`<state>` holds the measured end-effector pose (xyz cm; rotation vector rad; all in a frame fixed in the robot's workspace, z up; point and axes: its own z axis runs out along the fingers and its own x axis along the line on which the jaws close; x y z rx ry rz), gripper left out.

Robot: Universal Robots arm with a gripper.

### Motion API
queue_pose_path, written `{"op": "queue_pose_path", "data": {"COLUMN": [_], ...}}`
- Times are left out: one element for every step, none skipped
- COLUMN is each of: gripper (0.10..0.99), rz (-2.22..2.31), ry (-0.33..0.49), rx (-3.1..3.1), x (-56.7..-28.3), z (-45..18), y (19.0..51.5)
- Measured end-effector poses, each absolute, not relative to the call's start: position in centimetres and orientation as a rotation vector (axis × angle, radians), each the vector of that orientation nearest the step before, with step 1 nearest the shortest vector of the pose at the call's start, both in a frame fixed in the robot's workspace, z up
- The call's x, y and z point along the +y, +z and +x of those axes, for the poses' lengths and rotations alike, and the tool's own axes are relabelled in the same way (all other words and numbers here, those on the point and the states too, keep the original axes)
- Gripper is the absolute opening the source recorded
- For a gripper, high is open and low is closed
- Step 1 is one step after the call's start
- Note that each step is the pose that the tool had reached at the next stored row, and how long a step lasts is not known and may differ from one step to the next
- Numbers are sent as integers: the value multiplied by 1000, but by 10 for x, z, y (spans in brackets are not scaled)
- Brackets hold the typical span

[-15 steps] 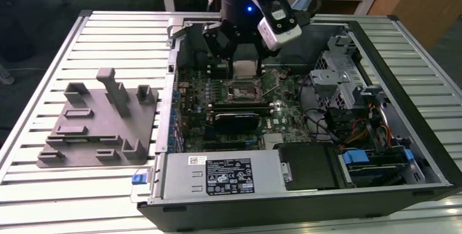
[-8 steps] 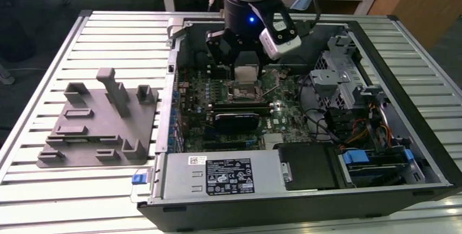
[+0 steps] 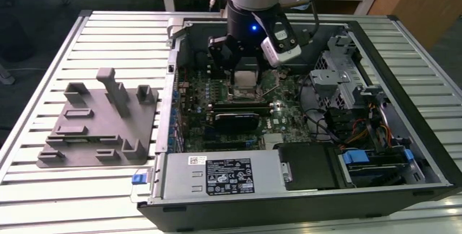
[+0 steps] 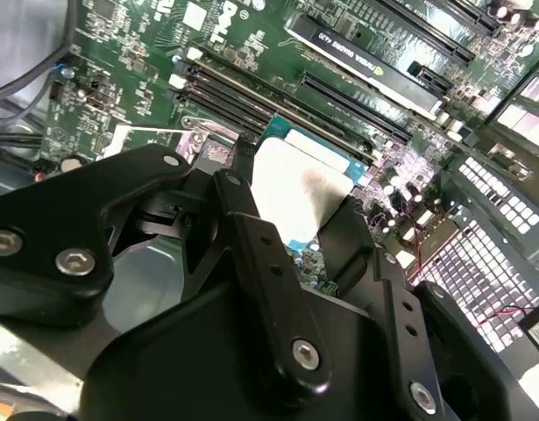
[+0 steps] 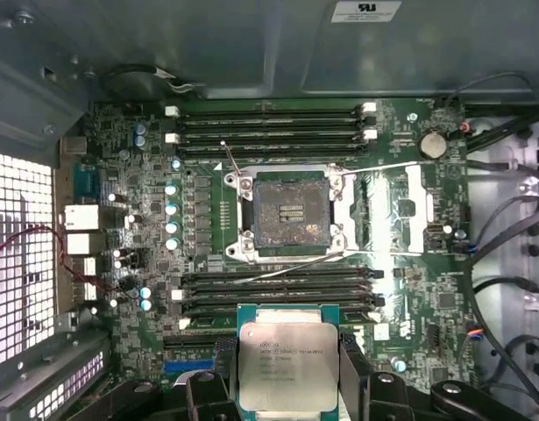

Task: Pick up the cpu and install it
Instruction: 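Pick up the cpu and move it towards the insertion slot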

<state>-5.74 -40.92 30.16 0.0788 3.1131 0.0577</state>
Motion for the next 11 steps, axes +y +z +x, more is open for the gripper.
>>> {"op": "queue_pose_path", "data": {"gripper": [541,541,541,541,541,541,541,541,541,541,541], "rz": [80,80,81,82,83,84,85,85,86,87,88], "ry": [58,58,58,57,57,57,57,57,57,57,57], "rx": [3118,3122,3126,3130,3135,3138,3142,3146,3148,3150,3151], "x": [-409,-409,-408,-408,-407,-407,-406,-405,-404,-403,-402], "z": [-57,-57,-56,-56,-56,-56,-56,-56,-55,-55,-54], "y": [300,299,297,296,294,293,291,289,288,286,284]}}
